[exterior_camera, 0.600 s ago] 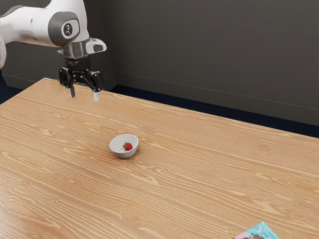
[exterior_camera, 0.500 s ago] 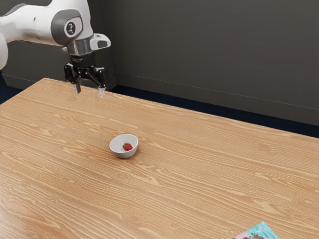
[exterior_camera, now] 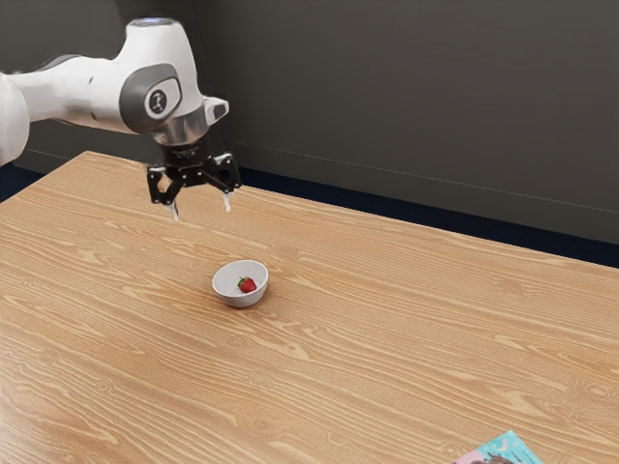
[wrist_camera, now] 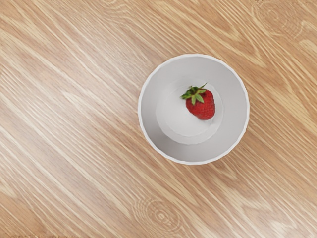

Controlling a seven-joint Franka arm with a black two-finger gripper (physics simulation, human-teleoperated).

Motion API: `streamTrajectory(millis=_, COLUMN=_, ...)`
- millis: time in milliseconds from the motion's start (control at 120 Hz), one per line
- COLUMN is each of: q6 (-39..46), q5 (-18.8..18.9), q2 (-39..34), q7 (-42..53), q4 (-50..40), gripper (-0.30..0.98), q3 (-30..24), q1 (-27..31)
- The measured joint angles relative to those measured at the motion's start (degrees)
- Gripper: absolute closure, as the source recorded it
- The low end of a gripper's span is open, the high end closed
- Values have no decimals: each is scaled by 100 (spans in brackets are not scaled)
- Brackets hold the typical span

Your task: Take strawberry from the bowl

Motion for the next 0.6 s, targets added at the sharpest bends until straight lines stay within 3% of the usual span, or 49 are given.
streamTrajectory(millis=400, q6=1584, q5=-212, q2=655, q7=-2582, q4=-830, gripper=2, q3=5, q1=114)
streamTrajectory(millis=600, q6=1844, q5=-446, q2=1228, q7=-3354, q4=-479, gripper=2, q3=0, q1=221)
